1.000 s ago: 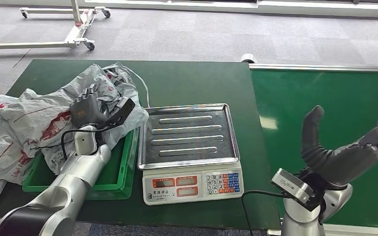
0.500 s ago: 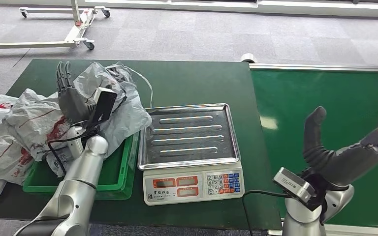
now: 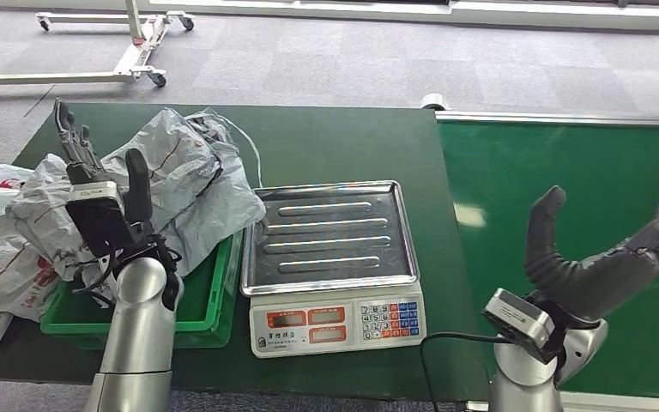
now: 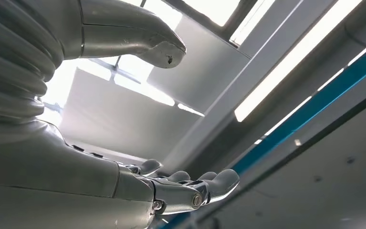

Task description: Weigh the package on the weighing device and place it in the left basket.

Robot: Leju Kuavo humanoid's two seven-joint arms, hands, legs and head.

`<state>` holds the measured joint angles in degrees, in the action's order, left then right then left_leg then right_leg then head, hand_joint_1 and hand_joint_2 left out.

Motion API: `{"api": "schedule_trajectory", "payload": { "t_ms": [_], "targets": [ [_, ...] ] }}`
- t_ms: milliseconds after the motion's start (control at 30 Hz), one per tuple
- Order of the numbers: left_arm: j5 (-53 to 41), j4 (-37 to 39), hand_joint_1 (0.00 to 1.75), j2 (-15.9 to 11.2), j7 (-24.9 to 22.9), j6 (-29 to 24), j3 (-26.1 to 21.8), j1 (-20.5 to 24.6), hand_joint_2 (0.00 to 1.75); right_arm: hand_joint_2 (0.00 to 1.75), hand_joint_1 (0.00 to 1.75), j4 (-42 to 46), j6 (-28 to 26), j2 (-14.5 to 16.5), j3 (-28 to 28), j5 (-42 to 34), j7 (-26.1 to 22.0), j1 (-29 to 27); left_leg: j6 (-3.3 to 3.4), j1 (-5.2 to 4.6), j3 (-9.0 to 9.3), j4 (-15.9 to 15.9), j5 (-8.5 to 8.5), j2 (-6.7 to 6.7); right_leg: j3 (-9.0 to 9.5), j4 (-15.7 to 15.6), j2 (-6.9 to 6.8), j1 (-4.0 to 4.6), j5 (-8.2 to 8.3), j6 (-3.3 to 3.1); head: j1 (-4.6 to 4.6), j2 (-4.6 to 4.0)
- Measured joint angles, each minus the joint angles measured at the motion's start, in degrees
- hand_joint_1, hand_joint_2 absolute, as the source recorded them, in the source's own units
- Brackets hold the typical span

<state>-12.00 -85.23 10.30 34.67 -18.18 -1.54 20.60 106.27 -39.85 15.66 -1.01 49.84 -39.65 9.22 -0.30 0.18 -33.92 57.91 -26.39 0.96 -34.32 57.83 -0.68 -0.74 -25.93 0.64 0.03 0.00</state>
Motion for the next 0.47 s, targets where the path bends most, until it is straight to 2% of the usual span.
{"api": "schedule_trajectory", "payload": {
  "t_ms": [100, 200, 300, 467],
  "targets": [
    [6.1, -5.1, 0.00, -0.6, 1.5, 12.0, 4.5, -3.0, 1.75, 1.75, 0.00, -0.9, 1.1, -1.4, 4.2, -13.1, 1.6, -0.2, 0.01, -0.01, -0.02, 0.0, -0.01, -0.02, -0.01, 0.0, -0.01, -0.04, 0.00, 0.00, 0.01, 0.00],
    [6.5, -9.0, 0.00, -0.9, 4.0, 16.5, 9.5, -6.2, 1.75, 1.75, 0.00, -1.1, 2.2, -3.2, 10.5, -20.0, 1.0, -0.4, 0.02, -0.03, -0.02, 0.0, -0.02, -0.01, -0.05, 0.0, 0.01, -0.06, -0.02, 0.02, 0.00, 0.00],
    [6.0, -11.6, 0.00, -1.0, 5.1, 15.6, 14.4, -8.6, 1.75, 1.75, 0.00, -0.1, 0.8, -3.3, 14.5, -16.7, -0.2, -1.0, 0.02, -0.02, -0.04, 0.0, -0.03, -0.08, -0.06, 0.0, -0.07, -0.06, -0.06, 0.04, 0.00, -0.01],
    [7.0, -13.5, 0.00, -0.9, 5.5, 8.5, 20.8, -10.8, 1.75, 1.75, 0.00, 2.5, 0.0, -1.1, 16.6, -16.3, -0.3, -1.7, -0.01, -0.01, -0.04, 0.0, -0.07, -0.10, -0.05, 0.0, -0.08, -0.04, -0.10, 0.01, 0.00, 0.00]
  ]
}}
